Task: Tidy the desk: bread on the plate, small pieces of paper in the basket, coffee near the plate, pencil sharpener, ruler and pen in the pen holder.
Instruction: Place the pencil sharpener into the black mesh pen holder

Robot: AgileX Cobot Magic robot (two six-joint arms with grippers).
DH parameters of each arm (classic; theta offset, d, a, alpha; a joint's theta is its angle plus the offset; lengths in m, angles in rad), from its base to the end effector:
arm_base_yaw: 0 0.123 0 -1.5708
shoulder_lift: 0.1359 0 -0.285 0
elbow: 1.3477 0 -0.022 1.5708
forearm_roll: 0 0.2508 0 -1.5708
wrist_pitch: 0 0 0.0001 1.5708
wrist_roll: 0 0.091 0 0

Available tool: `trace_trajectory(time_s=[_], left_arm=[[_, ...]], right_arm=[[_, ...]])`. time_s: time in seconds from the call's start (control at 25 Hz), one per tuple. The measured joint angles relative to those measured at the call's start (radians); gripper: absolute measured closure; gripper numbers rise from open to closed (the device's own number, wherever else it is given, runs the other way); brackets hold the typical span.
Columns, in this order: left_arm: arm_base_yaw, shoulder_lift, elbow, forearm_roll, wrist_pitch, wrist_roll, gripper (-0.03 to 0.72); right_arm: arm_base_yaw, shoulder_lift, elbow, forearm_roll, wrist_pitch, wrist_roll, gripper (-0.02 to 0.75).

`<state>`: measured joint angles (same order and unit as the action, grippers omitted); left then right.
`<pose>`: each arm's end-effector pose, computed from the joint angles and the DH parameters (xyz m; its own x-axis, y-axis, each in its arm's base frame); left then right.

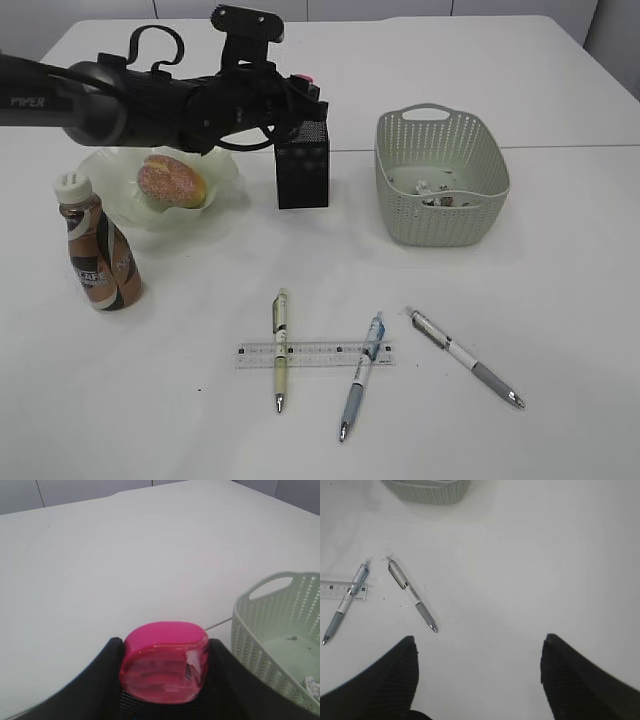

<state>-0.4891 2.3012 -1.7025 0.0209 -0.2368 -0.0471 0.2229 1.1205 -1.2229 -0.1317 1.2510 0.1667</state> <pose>0.4713 -0.2514 0.1792 -0.2521 0.1038 -0.9621 0.4674 0.8836 -0.0271 0.1958 0.0327 0.3841 -0.8635 -0.0688 -0.4997 -0.0525 0.9975 -0.0467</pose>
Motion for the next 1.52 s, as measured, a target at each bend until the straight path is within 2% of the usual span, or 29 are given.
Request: trace_trajectory(time_s=[0.96,1.08,1.28,1.52], left_arm=[[0.005,0.055,-0.030,-0.004,0.030,-0.004,0.353],[0.005,0.055,-0.030,-0.012,0.030,-0.004,0.328],[0.005,0.055,-0.030,-0.080,0.030,-0.004,0.246],[0.005,0.055,-0.030,-0.116,0.059,-0.004,0.225]], right_arm=[[0.000,0.000,0.000,-0.001,0.002,0.000,0.176],[0.000,0.000,0.000,-0.001,0.002,0.000,0.176],[0.000,0.000,0.000,-0.001,0.002,0.000,0.176],[0.000,0.000,0.000,-0.001,0.002,0.000,0.176]])
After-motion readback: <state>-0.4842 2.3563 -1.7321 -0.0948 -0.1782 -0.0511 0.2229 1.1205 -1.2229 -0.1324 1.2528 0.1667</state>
